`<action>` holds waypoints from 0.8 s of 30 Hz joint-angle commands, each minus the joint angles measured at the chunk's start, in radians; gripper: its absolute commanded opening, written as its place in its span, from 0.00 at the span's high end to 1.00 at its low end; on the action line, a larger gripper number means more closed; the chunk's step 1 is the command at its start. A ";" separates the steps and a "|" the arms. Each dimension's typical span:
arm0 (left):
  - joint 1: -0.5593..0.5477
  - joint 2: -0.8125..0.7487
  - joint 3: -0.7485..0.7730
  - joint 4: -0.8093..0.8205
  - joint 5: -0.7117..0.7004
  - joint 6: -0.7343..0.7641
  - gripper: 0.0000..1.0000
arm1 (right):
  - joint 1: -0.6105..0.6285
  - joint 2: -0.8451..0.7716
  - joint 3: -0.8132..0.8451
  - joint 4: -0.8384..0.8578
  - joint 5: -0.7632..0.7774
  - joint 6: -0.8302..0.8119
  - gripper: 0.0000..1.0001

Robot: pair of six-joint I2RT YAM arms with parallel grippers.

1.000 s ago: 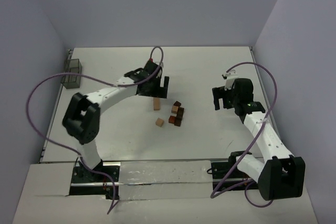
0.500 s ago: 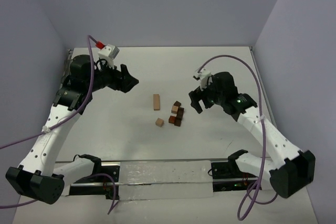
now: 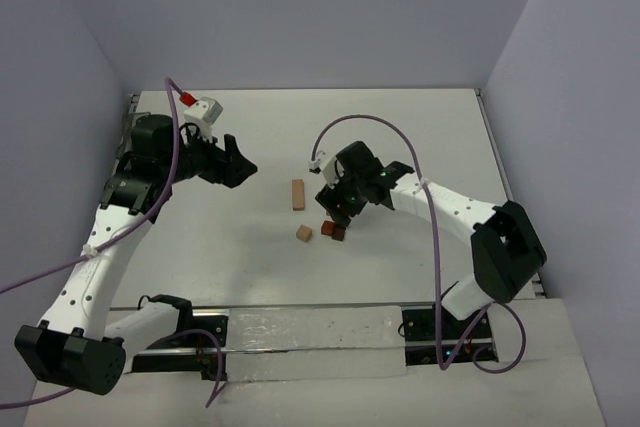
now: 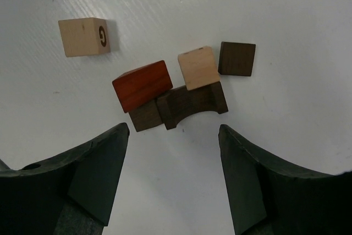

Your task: Build the wood block tower

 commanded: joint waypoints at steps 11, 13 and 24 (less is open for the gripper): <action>0.062 0.042 -0.023 0.040 0.182 -0.042 0.09 | 0.016 0.213 0.186 0.043 0.034 -0.119 0.29; 0.065 0.041 -0.027 0.039 0.187 -0.043 0.09 | 0.016 0.237 0.200 0.041 0.035 -0.127 0.29; 0.082 0.039 -0.035 0.045 0.198 -0.049 0.09 | 0.013 0.305 0.216 0.021 0.008 -0.158 0.30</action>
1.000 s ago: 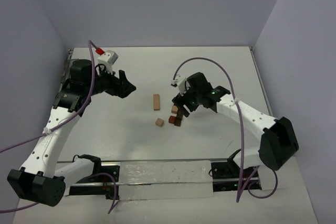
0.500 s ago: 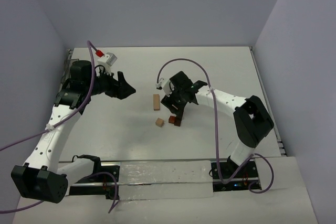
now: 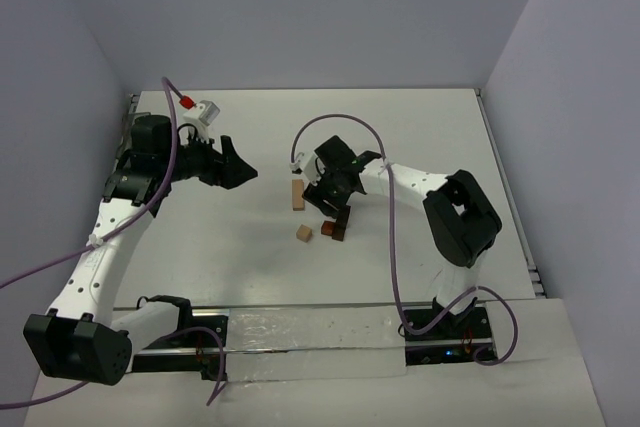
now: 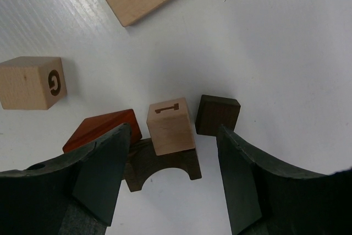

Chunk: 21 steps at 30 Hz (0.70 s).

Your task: Build the wood block tower

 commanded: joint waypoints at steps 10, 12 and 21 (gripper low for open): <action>0.021 -0.001 -0.011 0.052 0.036 -0.016 0.10 | -0.001 0.042 0.051 -0.003 -0.026 -0.043 0.52; 0.022 -0.001 -0.011 0.054 0.037 -0.016 0.10 | -0.001 0.034 0.053 -0.010 -0.034 -0.041 0.58; 0.037 -0.015 -0.011 0.056 0.041 -0.019 0.10 | 0.002 -0.072 0.122 -0.113 -0.120 -0.029 0.71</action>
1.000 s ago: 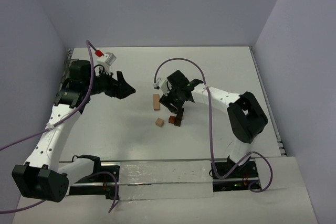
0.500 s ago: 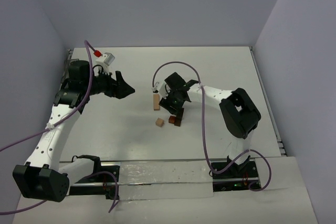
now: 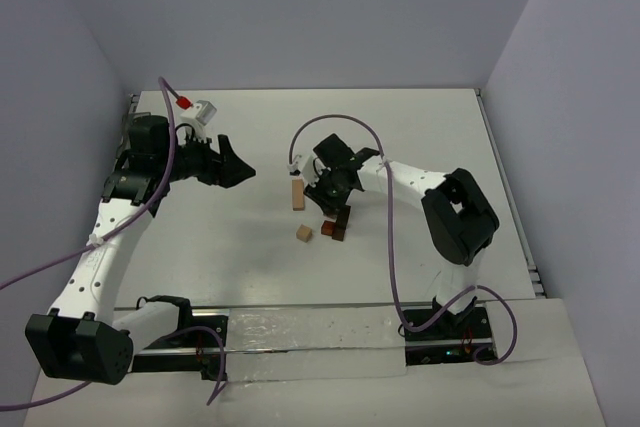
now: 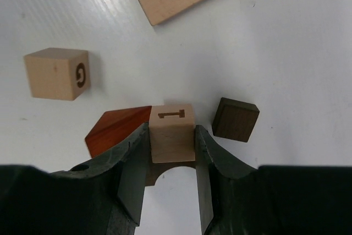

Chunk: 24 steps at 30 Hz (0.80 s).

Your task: Build the wood block tower

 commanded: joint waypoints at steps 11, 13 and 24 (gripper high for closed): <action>0.162 0.029 0.011 0.056 0.194 -0.063 0.10 | 0.096 -0.119 0.228 -0.201 -0.030 -0.009 0.79; 0.217 0.040 0.010 0.055 0.231 -0.069 0.10 | 0.142 -0.130 0.229 -0.193 -0.030 0.048 0.83; 0.273 0.048 -0.004 0.053 0.276 -0.080 0.11 | 0.361 -0.142 0.164 -0.150 0.110 0.248 0.98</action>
